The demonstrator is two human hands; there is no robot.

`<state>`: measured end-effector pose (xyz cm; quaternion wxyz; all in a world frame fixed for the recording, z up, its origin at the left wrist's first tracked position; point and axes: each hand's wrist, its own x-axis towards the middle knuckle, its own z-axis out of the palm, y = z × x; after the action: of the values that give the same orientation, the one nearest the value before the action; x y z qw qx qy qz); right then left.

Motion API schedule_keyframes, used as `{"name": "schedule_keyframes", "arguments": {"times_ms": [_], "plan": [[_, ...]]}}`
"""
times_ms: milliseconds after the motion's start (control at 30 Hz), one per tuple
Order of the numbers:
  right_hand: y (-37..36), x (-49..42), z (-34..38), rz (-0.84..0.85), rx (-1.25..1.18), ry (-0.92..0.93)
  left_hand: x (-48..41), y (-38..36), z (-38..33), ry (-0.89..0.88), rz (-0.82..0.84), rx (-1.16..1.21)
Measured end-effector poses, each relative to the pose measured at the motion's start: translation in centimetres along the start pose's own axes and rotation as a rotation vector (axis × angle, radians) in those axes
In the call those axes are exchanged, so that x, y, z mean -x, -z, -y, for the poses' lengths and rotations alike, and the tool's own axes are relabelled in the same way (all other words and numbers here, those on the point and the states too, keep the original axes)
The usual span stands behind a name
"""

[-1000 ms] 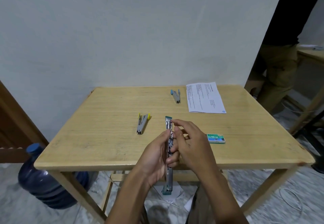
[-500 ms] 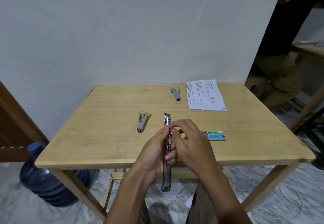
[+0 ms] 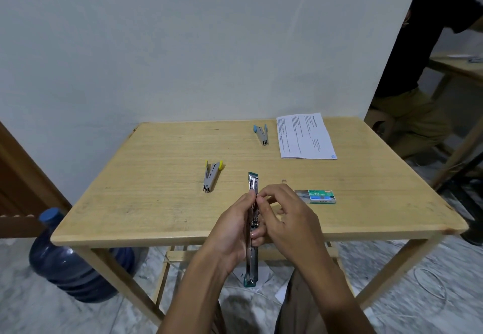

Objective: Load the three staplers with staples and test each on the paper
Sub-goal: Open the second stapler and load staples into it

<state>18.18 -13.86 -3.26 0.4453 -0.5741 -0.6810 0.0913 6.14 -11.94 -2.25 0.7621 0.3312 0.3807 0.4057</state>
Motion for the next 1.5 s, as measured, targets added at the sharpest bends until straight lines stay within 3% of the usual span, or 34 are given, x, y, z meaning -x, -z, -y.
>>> {"name": "schedule_keyframes", "arguments": {"times_ms": [267,433,667,833,1033,1267,1500], "plan": [[0.0,0.5,-0.4,-0.104,-0.209,0.116,-0.4,0.4,-0.2,0.005,0.016,0.061],[0.3,0.5,-0.1,-0.101,-0.394,-0.064,-0.4,-0.1,-0.3,-0.030,0.045,0.011],[0.3,0.6,-1.3,-0.121,-0.245,0.099,0.0,-0.7,-0.3,-0.111,-0.049,-0.163],[0.3,0.5,-0.8,-0.062,-0.441,-0.138,-0.1,-0.7,-0.5,-0.137,-0.058,-0.221],[0.4,0.3,-0.9,-0.062,-0.303,0.023,-0.4,-0.8,-0.5,-0.114,-0.084,-0.146],[0.5,0.1,-1.4,-0.012,-0.274,0.053,-0.5,-0.7,-0.1,-0.105,-0.073,-0.143],[0.1,0.0,-0.4,-0.008,-0.472,-0.241,-1.2,-0.2,-0.5,-0.033,0.009,-0.051]]}}
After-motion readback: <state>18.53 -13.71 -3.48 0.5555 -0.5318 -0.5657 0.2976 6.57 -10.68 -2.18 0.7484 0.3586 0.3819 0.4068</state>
